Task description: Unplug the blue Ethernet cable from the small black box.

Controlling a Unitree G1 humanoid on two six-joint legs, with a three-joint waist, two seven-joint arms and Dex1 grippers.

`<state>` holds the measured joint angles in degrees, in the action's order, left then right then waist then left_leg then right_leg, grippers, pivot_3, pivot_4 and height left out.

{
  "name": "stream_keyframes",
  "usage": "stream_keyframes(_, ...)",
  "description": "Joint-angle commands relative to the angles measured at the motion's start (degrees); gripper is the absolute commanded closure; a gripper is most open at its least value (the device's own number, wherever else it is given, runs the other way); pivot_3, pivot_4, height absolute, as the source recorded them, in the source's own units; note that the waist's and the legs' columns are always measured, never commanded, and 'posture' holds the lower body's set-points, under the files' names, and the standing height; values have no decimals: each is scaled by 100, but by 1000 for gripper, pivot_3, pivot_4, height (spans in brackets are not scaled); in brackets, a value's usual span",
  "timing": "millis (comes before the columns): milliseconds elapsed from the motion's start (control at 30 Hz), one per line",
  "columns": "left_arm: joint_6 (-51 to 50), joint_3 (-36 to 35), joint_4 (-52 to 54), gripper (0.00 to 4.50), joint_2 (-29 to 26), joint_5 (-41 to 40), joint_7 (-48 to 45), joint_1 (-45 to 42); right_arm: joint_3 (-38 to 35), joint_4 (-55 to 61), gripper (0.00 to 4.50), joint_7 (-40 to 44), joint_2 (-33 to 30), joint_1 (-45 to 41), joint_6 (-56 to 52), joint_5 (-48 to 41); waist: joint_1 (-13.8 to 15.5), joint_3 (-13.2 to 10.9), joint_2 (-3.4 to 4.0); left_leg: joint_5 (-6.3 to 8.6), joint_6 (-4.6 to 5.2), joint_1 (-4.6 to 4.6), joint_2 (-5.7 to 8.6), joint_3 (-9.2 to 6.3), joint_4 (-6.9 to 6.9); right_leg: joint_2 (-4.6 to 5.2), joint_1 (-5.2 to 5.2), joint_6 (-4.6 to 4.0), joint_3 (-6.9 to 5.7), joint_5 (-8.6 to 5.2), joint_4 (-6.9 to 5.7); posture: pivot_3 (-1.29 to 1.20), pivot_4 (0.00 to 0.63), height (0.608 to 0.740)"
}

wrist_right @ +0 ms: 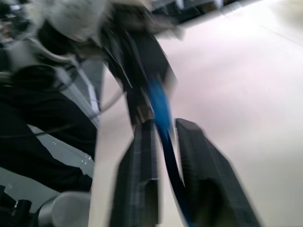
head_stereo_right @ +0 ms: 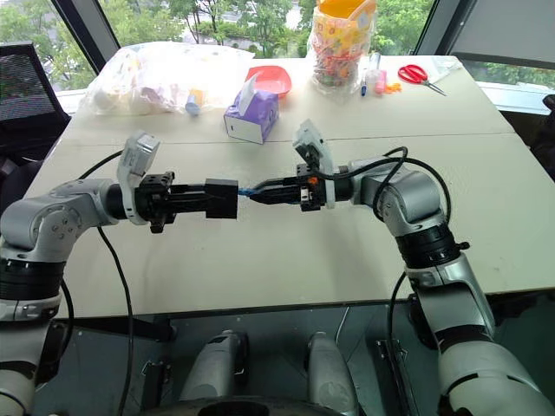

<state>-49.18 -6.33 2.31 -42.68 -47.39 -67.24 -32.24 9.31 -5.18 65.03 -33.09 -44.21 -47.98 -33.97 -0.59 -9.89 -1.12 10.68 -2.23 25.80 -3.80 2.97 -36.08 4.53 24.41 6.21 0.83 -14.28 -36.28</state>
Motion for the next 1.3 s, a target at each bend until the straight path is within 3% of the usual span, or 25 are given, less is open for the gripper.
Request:
stream_keyframes(33,54,-237,159,4009,7,-191,-62,-112,-269,242,1834,-179,171,-193,-209,-196,-21,1,2,0,0,-2,0,3,2,1,1,0,1,0,1,0,150,735)
stream_keyframes(533,-156,-128,497,4009,137,-332,-96,-5,-656,56,1834,-396,673,-747,-839,-603,-12,0,2,0,0,-1,-1,1,4,-3,1,2,1,1,-1,0,150,735)
stream_keyframes(1300,-17,-44,392,4009,208,-201,-78,-23,-559,708,1834,-539,795,-667,-1280,-1035,-16,0,2,0,0,-1,-1,0,5,-3,1,2,0,1,-1,0,150,735)
